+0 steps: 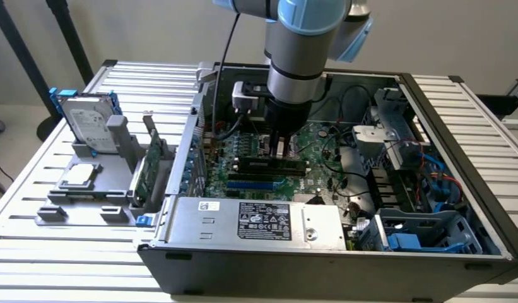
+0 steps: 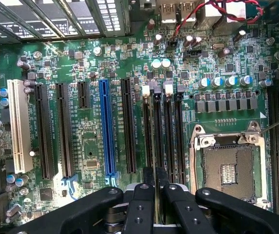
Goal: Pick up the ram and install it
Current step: 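Insert the ram into the slot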
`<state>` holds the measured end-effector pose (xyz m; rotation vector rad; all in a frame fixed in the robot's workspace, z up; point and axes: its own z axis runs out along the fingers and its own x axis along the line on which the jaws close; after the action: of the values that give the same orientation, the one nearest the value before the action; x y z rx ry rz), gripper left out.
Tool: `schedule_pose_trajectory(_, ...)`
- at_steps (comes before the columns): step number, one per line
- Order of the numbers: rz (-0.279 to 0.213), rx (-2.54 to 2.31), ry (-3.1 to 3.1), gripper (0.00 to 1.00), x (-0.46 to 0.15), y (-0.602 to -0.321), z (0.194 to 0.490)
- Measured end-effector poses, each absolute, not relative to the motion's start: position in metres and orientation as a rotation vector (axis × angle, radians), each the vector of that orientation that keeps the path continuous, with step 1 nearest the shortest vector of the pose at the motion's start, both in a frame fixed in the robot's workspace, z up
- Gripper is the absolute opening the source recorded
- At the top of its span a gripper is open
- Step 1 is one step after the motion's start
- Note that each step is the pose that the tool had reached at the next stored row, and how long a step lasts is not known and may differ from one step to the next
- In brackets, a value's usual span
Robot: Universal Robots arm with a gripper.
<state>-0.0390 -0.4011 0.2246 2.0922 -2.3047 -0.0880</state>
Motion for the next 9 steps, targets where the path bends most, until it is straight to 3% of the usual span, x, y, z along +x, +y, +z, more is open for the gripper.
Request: schedule_pose_trajectory(9,-0.088,2.092,-2.305,0.14,-0.039,-0.4011,0.2229)
